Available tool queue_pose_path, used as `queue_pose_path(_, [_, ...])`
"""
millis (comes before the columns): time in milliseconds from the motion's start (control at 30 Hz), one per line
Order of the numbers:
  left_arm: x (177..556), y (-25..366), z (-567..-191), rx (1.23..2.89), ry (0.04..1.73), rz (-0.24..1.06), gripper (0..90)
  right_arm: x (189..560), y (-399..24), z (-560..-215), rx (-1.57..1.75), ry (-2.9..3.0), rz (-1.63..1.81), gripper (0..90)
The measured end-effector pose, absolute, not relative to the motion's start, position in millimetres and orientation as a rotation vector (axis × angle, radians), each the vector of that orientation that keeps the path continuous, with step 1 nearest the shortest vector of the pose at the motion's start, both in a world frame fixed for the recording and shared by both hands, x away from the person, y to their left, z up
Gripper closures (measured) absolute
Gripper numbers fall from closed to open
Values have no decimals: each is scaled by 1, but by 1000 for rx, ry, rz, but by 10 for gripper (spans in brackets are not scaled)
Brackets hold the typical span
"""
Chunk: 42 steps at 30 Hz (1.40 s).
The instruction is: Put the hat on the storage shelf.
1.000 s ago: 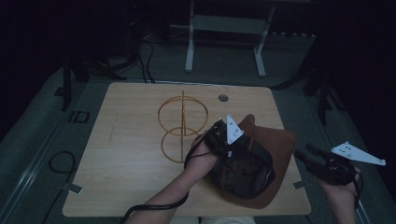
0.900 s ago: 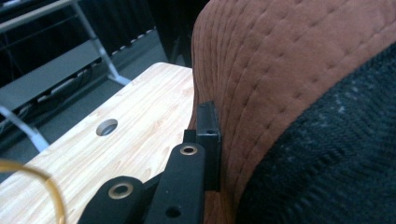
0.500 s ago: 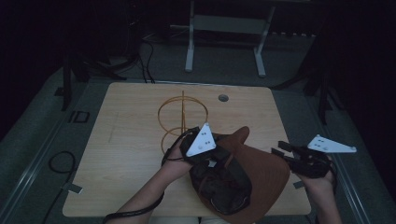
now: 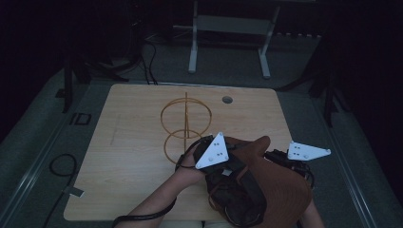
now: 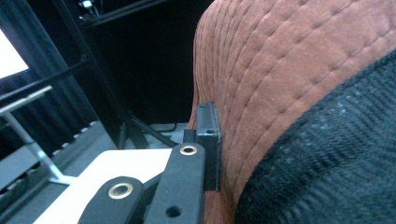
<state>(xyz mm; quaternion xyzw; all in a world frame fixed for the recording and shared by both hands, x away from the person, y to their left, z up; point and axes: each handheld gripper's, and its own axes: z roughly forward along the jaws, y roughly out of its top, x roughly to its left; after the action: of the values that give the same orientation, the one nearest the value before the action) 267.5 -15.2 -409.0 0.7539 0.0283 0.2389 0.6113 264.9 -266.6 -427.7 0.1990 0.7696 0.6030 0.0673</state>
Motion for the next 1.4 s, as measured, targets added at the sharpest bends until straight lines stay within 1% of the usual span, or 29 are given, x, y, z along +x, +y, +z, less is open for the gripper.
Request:
queue_pose_path(100, [265,-20,-407,1737,60,574,876,266,-263,-427,588,2309,1838,416])
queue_pose_path(167, [265,-22,-406,1732,69,558,875,268,-261,-426,604,2299,1845,403])
queue_pose_path(233, [263,-24,-405,1724,65,571,875,269,-258,-425,603,2299,1833,396])
queue_pose_path(367, [260,-26,-403,1719,61,584,874,273,-254,-423,603,2300,1851,419])
queue_pose_path(400, [259,-27,-402,1720,59,588,874,274,-252,-423,606,2307,1862,469])
queue_pose_path(533, [260,-26,-400,1716,54,586,873,274,-248,-421,560,2341,1866,619])
queue_pose_path(600, [260,-25,-399,1721,44,588,873,273,-247,-420,544,2343,1859,731])
queue_pose_path(667, [260,-25,-398,1724,34,587,872,272,-247,-419,513,2346,1833,822])
queue_pose_path(700, [260,-25,-398,1726,33,580,871,272,-248,-418,516,2355,1840,851])
queue_pose_path(833, [263,-26,-398,1725,43,558,856,272,-250,-418,521,2361,1837,872])
queue_pose_path(933, [264,-27,-395,1723,64,553,785,272,-253,-418,524,2367,1878,875])
queue_pose_path(1100, [265,-28,-386,1726,113,529,583,272,-260,-414,520,2363,1951,877])
queue_pose_path(1133, [264,-28,-384,1726,112,526,559,272,-262,-413,520,2355,1953,877])
queue_pose_path(1233, [260,-28,-381,1726,114,562,517,271,-267,-409,528,2331,1968,877])
queue_pose_path(1333, [259,-26,-379,1730,130,568,473,272,-271,-406,527,2313,1968,877])
queue_pose_path(1400, [260,-23,-378,1730,148,559,462,272,-273,-404,532,2296,1957,877])
